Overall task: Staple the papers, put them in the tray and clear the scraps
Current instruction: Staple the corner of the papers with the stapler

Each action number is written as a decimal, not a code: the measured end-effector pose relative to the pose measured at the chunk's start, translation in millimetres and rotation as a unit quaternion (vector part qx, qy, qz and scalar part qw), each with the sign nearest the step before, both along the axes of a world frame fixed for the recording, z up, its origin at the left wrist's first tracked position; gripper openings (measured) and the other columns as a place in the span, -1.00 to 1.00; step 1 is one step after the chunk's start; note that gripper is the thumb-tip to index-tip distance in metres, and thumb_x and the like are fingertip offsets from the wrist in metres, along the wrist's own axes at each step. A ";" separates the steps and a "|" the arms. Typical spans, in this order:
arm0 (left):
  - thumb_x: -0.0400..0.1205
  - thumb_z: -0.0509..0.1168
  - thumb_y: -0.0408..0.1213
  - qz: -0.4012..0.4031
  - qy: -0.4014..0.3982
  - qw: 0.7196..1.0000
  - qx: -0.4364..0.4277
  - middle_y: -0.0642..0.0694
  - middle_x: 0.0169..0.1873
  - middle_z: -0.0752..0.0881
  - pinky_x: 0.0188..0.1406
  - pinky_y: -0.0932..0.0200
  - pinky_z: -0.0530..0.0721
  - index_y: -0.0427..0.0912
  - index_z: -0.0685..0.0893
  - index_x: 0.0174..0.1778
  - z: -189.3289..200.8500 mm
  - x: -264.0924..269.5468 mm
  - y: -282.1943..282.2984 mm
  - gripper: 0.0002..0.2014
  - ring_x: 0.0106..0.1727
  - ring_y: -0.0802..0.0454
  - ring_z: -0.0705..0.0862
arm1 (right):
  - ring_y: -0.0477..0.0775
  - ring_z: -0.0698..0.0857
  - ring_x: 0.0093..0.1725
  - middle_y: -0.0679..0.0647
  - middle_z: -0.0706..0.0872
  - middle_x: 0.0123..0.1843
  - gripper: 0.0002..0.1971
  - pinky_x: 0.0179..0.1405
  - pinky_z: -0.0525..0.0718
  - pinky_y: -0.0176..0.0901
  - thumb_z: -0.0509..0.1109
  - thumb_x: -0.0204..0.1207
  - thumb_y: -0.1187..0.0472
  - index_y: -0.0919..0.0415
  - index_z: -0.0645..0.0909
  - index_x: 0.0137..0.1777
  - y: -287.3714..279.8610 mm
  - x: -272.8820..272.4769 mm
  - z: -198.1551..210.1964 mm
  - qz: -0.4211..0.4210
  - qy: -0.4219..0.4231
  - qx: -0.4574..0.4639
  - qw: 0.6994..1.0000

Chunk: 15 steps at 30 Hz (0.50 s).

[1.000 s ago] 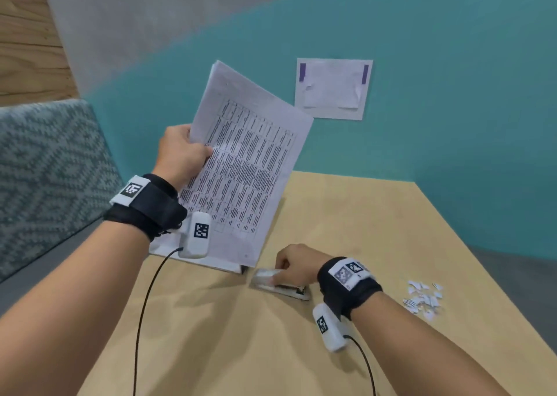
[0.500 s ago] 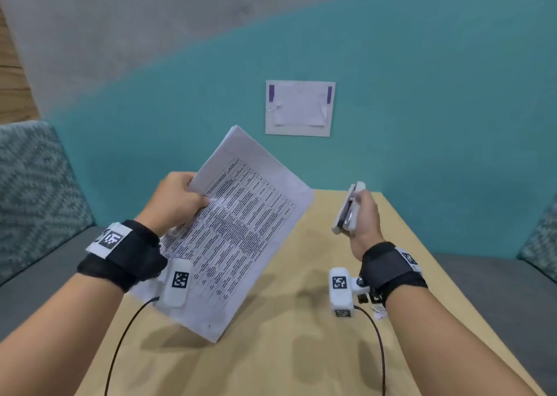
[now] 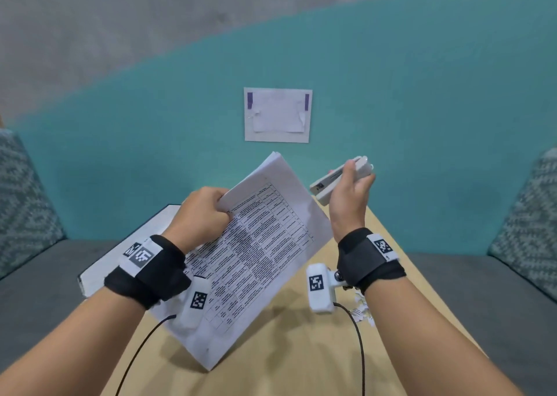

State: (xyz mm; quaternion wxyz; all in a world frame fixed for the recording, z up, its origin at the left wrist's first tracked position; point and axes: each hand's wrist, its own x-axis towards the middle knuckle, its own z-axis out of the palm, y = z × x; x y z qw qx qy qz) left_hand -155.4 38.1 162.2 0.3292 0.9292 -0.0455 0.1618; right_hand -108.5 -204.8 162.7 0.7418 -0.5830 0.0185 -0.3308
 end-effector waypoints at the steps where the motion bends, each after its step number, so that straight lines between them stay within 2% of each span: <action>1: 0.46 0.29 -0.42 0.002 -0.005 1.000 0.009 -0.32 -0.29 0.82 -0.50 -0.01 0.63 -0.16 0.78 -0.13 0.2 -0.4 -1.3 -0.81 -0.38 -0.33 0.71 | 0.20 0.73 0.12 0.21 0.71 0.19 -0.72 0.16 0.71 0.17 0.14 0.65 -0.14 0.04 0.35 0.16 -0.4 0.4 -2.6 -0.004 0.002 -0.007 1.000; 3: 0.44 0.27 -0.42 0.004 -0.012 1.000 0.021 -0.31 -0.30 0.82 -0.45 -0.14 0.73 -0.18 0.77 -0.12 0.4 -1.3 -4.0 -0.79 -0.30 -0.35 0.77 | 0.16 0.69 0.10 0.13 0.68 0.16 -0.72 0.15 0.67 0.09 0.13 0.71 -0.09 0.11 0.33 0.20 -1.1 0.1 -4.6 -0.016 0.010 -0.024 1.000; 5: 0.44 0.27 -0.42 0.003 -0.018 0.999 0.029 -0.30 -0.31 0.81 -0.42 -0.17 0.75 -0.17 0.78 -0.11 0.6 -2.1 -6.1 -0.78 -0.28 -0.34 0.78 | 0.12 0.65 0.05 0.05 0.62 0.09 -0.74 0.11 0.63 0.03 0.12 0.74 -0.05 0.13 0.32 0.20 -1.0 -0.4 -5.2 -0.020 0.015 -0.040 0.999; 11: 0.46 0.27 -0.45 -0.003 -0.021 0.999 0.030 -0.27 -0.32 0.81 -0.41 -0.11 0.73 -0.18 0.77 -0.13 -0.4 -2.5 -13.1 -0.79 -0.27 -0.31 0.78 | 0.05 0.65 0.04 0.06 0.64 0.14 -0.63 -0.02 0.53 -0.11 0.12 0.74 -0.09 0.19 0.39 0.32 4.9 -2.9 -1.8 0.005 0.030 -0.061 0.998; 15: 0.50 0.29 -0.47 -0.015 -0.012 1.000 0.011 -0.27 -0.32 0.79 -0.50 0.09 0.55 -0.14 0.78 -0.12 -0.6 -2.5 -17.7 -0.79 -0.45 -0.17 0.63 | -0.13 0.63 -0.12 -0.08 0.63 -0.05 -0.72 -0.23 0.52 -0.25 0.18 0.72 -0.03 0.17 0.45 0.21 4.0 0.3 -2.2 -0.004 0.034 -0.075 0.997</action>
